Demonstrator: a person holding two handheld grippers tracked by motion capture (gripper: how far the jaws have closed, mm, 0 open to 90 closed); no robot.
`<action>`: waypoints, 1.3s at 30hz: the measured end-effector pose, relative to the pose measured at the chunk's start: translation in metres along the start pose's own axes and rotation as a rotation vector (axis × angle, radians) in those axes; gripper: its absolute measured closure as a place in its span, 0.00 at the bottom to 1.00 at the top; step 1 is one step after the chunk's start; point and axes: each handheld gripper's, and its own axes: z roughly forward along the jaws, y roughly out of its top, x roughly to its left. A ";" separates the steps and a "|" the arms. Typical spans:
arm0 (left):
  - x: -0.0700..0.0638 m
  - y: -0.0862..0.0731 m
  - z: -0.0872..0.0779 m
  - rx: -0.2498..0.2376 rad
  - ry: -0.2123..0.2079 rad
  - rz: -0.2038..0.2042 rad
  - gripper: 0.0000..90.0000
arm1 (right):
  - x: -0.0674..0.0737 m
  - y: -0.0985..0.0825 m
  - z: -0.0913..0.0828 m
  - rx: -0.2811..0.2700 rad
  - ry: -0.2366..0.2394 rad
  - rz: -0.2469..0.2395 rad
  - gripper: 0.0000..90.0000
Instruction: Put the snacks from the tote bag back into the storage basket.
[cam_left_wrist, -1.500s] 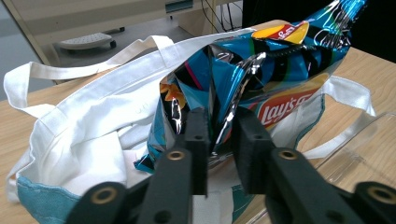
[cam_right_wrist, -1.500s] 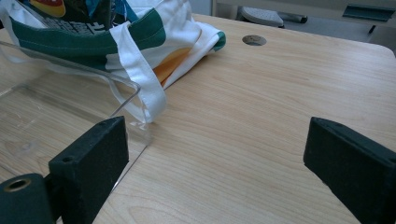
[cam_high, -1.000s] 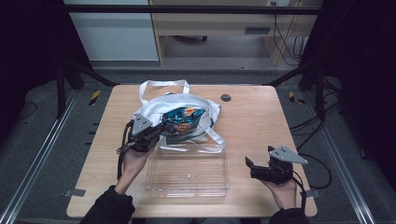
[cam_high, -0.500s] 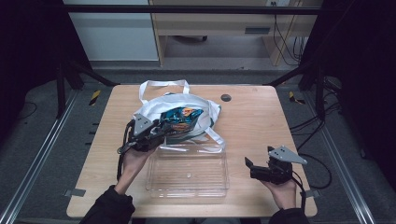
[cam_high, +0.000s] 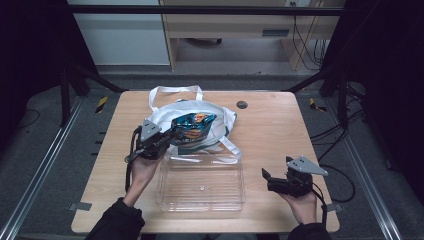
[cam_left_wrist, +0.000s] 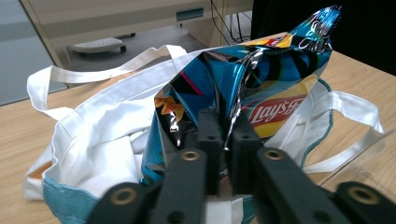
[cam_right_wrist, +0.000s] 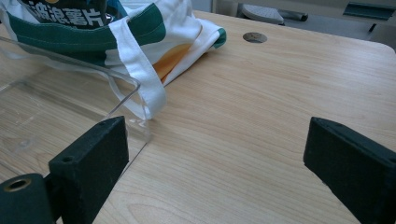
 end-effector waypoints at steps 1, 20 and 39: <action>0.000 0.000 0.000 -0.003 -0.004 -0.001 0.98 | 0.000 0.000 0.000 0.001 0.001 0.002 0.08; 0.000 0.014 -0.028 -0.149 -0.026 -0.027 1.00 | 0.000 0.000 -0.001 -0.004 0.000 0.000 0.08; -0.009 0.040 -0.073 -0.312 -0.113 -0.098 1.00 | -0.001 -0.001 -0.002 -0.003 0.004 0.006 0.08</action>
